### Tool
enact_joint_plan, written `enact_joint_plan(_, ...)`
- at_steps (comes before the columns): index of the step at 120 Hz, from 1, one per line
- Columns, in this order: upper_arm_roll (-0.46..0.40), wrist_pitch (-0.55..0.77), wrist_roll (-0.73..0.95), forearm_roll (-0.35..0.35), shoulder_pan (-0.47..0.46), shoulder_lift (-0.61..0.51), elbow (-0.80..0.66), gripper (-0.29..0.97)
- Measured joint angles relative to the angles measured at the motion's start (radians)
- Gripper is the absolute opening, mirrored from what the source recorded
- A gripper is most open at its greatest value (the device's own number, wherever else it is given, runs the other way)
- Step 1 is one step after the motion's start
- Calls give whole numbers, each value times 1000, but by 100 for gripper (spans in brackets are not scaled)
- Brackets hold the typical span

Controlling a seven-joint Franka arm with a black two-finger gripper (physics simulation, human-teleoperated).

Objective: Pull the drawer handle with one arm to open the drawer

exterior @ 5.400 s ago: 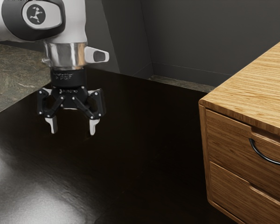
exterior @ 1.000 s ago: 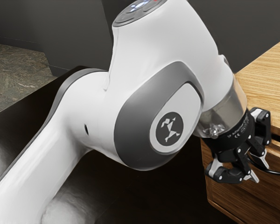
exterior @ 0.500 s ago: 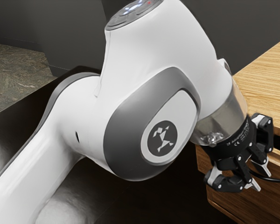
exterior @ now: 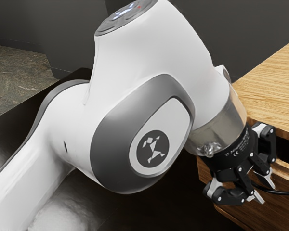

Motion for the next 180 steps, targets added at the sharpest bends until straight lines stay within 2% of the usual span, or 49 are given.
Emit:
enact_joint_plan(88, 49, -1, 1, 41, -94, 3, -64, 8)
enact_joint_plan(110, 90, -1, 2, 43, -134, 3, -94, 8)
enact_joint_plan(180, 110, -25, -2, 77, -205, 2, -118, 10)
